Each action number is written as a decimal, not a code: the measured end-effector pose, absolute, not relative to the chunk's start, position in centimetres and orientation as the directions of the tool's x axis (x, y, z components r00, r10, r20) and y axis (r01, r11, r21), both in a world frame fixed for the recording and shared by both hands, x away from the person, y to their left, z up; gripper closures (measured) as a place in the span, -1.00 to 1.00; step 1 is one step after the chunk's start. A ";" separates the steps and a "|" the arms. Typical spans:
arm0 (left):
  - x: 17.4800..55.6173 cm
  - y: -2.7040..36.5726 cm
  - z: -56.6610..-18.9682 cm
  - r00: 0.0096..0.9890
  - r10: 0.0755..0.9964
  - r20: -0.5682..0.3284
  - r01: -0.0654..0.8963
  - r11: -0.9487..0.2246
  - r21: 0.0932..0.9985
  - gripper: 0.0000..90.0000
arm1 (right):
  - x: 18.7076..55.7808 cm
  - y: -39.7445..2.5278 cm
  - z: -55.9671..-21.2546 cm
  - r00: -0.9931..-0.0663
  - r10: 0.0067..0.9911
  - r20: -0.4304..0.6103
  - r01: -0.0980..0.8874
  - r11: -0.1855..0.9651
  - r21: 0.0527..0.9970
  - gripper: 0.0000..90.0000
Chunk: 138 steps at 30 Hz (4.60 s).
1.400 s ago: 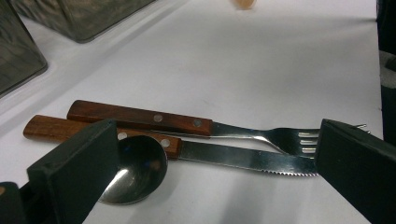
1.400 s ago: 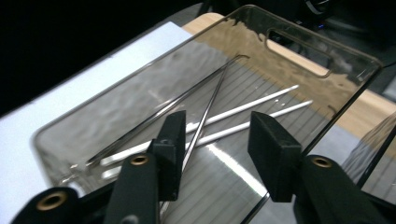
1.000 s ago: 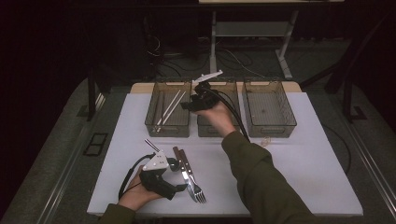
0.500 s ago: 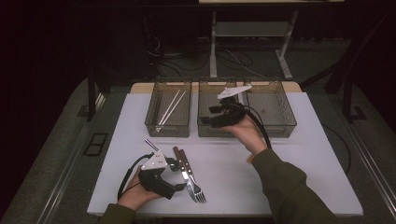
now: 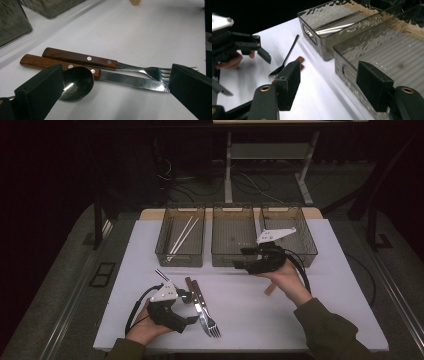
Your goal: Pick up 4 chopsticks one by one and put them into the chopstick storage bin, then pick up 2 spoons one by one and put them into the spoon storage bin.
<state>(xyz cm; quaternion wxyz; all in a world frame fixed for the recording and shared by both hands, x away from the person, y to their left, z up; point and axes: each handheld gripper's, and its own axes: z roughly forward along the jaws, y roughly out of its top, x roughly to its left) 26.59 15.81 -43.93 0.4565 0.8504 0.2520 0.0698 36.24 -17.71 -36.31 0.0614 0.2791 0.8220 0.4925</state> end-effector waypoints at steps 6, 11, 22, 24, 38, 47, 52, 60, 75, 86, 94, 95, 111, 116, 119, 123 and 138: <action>26.6 15.8 -44.0 0.862 0.495 -0.112 0.367 -0.456 0.811 -1.00 | 35.0 -19.9 -37.4 -0.830 0.529 0.179 0.405 0.350 0.845 -0.20; 26.6 15.8 -44.0 0.861 0.496 -0.108 0.366 -0.459 0.809 -1.00 | 34.1 -22.1 -38.3 -0.815 0.550 0.185 0.420 0.341 0.841 -0.20; 26.5 15.6 -44.0 0.869 0.486 -0.094 0.354 -0.478 0.804 -1.00 | 33.7 -26.6 -40.1 -0.753 0.630 0.191 0.481 0.329 0.813 0.17; 26.5 15.6 -43.9 0.870 0.485 -0.092 0.352 -0.480 0.803 -1.00 | 34.0 -27.0 -40.4 -0.741 0.644 0.190 0.494 0.331 0.804 0.28; 26.5 15.5 -44.0 0.872 0.480 -0.092 0.351 -0.484 0.801 -1.00 | 35.8 -28.5 -42.2 -0.682 0.723 0.111 0.535 0.389 0.750 0.99; 26.5 15.6 -44.0 0.871 0.482 -0.093 0.351 -0.481 0.803 -1.00 | 36.6 -28.8 -43.4 -0.659 0.746 0.092 0.574 0.420 0.703 1.00; 26.5 15.6 -44.0 0.872 0.481 -0.095 0.353 -0.482 0.802 -1.00 | 36.9 -28.5 -43.8 -0.666 0.739 0.098 0.581 0.432 0.690 0.99; 26.5 15.5 -44.0 0.872 0.481 -0.096 0.355 -0.484 0.800 -1.00 | 37.1 -27.9 -44.4 -0.676 0.733 0.075 0.578 0.464 0.671 0.99; 26.4 15.5 -44.1 0.873 0.478 -0.099 0.356 -0.485 0.799 -1.00 | 36.8 -27.6 -44.6 -0.682 0.731 0.015 0.571 0.520 0.635 0.99; 26.5 15.4 -44.1 0.874 0.477 -0.099 0.356 -0.488 0.797 -1.00 | 36.1 -28.3 -44.2 -0.682 0.731 0.016 0.589 0.537 0.604 0.99; 26.4 15.4 -44.1 0.873 0.476 -0.101 0.357 -0.485 0.799 -1.00 | 35.4 -28.7 -44.1 -0.679 0.733 0.020 0.601 0.541 0.588 0.99; 26.4 15.4 -44.1 0.873 0.477 -0.101 0.357 -0.485 0.798 -1.00 | 35.4 -28.8 -44.1 -0.681 0.732 0.019 0.600 0.542 0.588 0.99; 26.4 15.4 -44.1 0.874 0.476 -0.101 0.357 -0.486 0.798 -1.00 | 33.4 -30.5 -43.8 -0.687 0.726 0.026 0.614 0.562 0.555 0.99; 26.4 15.4 -44.1 0.874 0.476 -0.101 0.358 -0.487 0.797 -1.00 | 32.7 -31.3 -43.8 -0.687 0.725 0.045 0.623 0.555 0.552 0.99; 26.4 15.4 -44.1 0.874 0.476 -0.102 0.358 -0.487 0.797 -1.00 | 32.4 -31.5 -43.7 -0.691 0.721 0.047 0.621 0.560 0.548 0.99; 26.4 15.4 -44.1 0.873 0.476 -0.102 0.358 -0.486 0.797 -1.00 | 32.4 -31.5 -43.7 -0.693 0.719 0.045 0.620 0.564 0.545 0.99; 26.4 15.3 -44.1 0.873 0.476 -0.101 0.358 -0.488 0.796 -1.00 | 32.8 -32.7 -42.1 -0.689 0.715 0.119 0.600 0.470 0.647 0.48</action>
